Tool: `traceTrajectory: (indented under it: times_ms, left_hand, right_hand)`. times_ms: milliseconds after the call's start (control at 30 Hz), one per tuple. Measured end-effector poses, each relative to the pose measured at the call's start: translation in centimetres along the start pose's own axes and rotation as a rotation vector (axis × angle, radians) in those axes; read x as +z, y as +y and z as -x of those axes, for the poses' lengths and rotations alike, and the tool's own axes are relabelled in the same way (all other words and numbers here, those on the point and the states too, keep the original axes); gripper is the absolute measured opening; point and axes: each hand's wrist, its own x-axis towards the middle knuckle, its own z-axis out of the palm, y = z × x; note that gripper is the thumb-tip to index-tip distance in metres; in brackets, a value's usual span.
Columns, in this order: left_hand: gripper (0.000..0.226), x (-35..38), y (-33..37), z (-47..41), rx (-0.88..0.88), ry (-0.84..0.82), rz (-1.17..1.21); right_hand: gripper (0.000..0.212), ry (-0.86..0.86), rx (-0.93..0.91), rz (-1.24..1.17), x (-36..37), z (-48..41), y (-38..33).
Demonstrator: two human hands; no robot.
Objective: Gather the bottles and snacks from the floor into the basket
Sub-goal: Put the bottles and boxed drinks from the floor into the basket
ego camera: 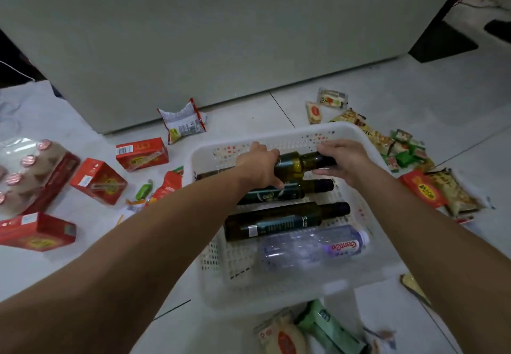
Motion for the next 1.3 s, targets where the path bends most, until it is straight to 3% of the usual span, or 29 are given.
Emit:
traceTrajectory:
  times_ms: [100,233,367,500,667,900,1033,1133,1300]
  left_hand:
    - [0.06,0.4,-1.5,0.0,0.041,-0.041,0.048]
    - [0.061,0.1,-4.9,1.3,0.097,-0.004,0.011]
    - [0.06,-1.2,-10.1,4.2,0.037,0.289,-0.066]
    - [0.064,-1.2,-16.1,9.1,-0.178,0.329,-0.161]
    - [0.067,-1.4,-22.0,17.4,-0.417,0.293,-0.245]
    - [0.073,-0.7,-28.2,27.1,-0.614,0.305,-0.187]
    - [0.088,1.3,-30.3,30.9,-0.74,0.293,-0.026]
    - [0.104,3.2,-30.2,32.0,-0.733,0.212,0.07]
    - [0.107,3.3,-31.9,30.9,-0.648,0.133,0.027]
  right_hand:
    - [0.026,0.019,0.028,0.05,-0.1,-1.9,1.1]
    - [0.04,0.13,0.031,0.416,0.4,-3.1,4.5]
    - [0.05,0.19,-0.231,0.834,1.7,-2.4,5.5]
    - [0.059,0.206,-0.462,1.095,5.9,-2.0,3.7]
    - [0.063,0.055,-0.781,1.251,15.2,1.0,1.4]
    - [0.064,-0.211,-0.969,1.426,28.3,6.1,1.6]
    - [0.063,-0.304,-1.049,1.548,33.3,8.0,1.4]
    - [0.065,-0.336,-1.087,1.674,35.9,8.9,0.1]
    - [0.068,-0.398,-1.151,1.769,39.2,8.6,-1.4]
